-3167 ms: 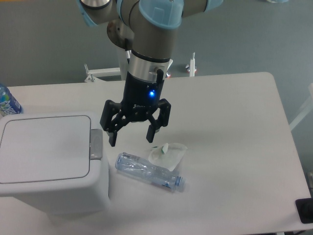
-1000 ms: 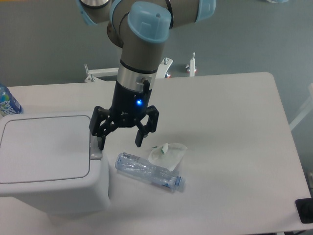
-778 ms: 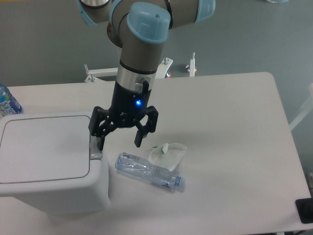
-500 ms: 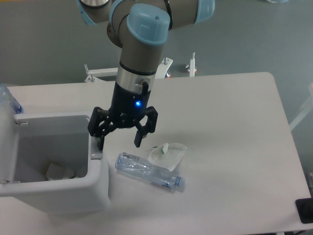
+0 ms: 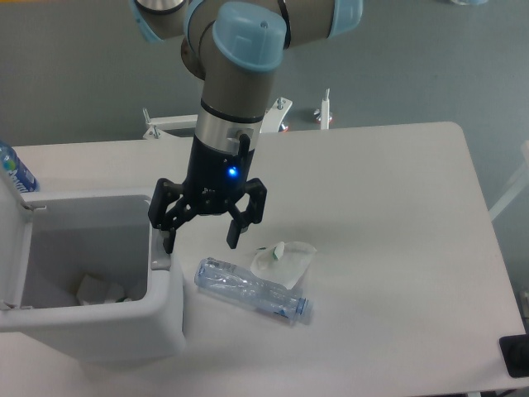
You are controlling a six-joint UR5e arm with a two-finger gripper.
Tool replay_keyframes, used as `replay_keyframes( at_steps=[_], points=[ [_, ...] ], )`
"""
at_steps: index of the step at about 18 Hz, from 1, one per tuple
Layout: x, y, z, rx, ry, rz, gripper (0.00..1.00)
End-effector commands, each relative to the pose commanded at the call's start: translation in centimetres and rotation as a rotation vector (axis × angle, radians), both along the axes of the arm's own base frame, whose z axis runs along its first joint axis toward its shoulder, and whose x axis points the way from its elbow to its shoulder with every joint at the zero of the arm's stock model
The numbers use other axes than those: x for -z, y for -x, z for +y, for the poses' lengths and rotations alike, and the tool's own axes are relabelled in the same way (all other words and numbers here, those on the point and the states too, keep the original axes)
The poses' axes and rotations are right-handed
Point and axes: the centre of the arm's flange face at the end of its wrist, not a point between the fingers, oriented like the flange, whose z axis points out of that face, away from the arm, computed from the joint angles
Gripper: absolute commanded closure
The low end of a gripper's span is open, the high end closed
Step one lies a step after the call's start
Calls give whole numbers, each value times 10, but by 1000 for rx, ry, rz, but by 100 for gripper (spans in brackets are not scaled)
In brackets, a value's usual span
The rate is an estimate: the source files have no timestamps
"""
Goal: Open the trash can
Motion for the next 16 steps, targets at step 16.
replay_keyframes(
  at_steps=[16],
  points=[
    [-110, 124, -96, -177, -41, 311, 0]
  ],
)
